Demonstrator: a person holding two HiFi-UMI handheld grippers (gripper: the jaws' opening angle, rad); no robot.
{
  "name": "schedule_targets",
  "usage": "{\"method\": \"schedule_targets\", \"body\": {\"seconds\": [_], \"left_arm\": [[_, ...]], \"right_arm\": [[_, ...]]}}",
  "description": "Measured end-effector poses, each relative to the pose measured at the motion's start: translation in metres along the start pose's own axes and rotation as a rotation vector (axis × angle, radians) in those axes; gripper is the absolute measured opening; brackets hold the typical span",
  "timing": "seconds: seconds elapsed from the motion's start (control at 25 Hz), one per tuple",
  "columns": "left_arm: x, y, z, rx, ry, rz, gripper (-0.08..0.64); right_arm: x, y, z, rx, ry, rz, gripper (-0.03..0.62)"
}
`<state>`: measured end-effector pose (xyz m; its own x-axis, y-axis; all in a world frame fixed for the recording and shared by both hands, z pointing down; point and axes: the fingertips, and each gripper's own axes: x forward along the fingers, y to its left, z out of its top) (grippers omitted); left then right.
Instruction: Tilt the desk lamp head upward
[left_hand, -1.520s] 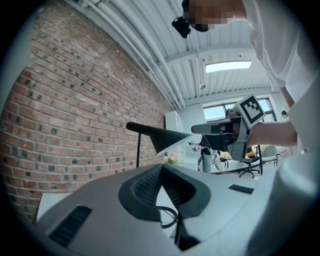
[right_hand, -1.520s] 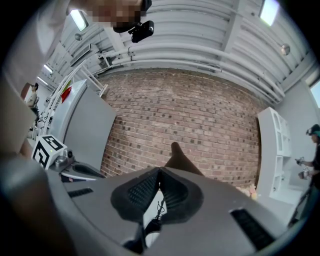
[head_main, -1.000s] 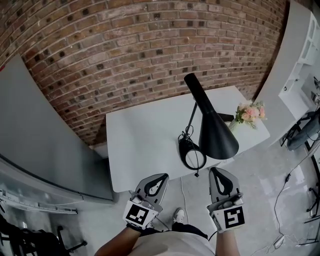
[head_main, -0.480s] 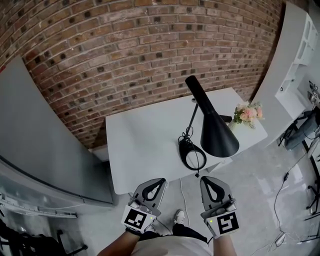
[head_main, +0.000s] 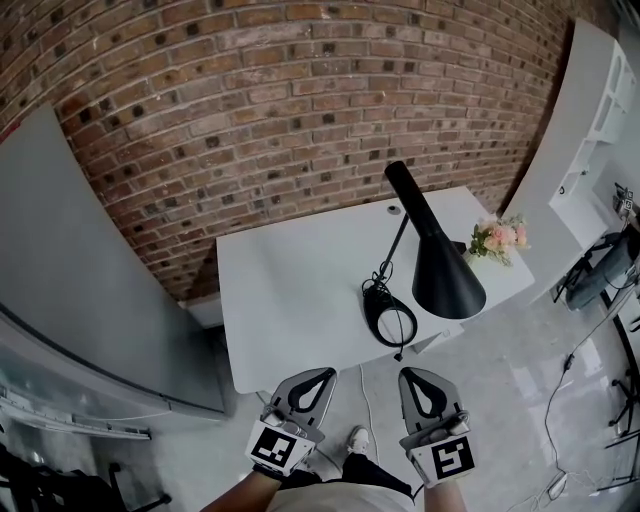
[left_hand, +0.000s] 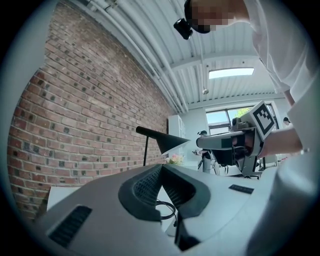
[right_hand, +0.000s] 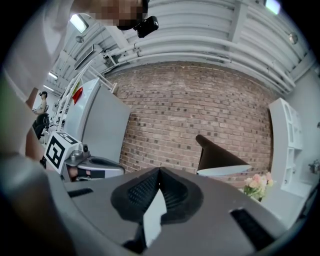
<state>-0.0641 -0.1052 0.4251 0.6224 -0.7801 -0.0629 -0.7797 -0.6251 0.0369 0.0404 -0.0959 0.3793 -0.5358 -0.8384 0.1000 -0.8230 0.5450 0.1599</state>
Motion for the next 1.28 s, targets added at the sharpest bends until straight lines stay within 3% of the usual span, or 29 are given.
{"method": "schedule_targets", "body": {"seconds": [0.32, 0.84, 1.28], "left_arm": [[-0.017, 0.009, 0.004, -0.023, -0.008, -0.007, 0.008], [-0.042, -0.023, -0.002, 0.002, -0.007, -0.116, 0.008], [-0.061, -0.024, -0.001, -0.001, -0.02, -0.117, 0.008]], "right_arm": [[-0.002, 0.02, 0.001, 0.001, 0.005, -0.016, 0.012], [-0.005, 0.054, -0.008, 0.014, 0.013, -0.01, 0.012], [-0.007, 0.075, -0.001, -0.004, 0.0, 0.002, 0.012]]}}
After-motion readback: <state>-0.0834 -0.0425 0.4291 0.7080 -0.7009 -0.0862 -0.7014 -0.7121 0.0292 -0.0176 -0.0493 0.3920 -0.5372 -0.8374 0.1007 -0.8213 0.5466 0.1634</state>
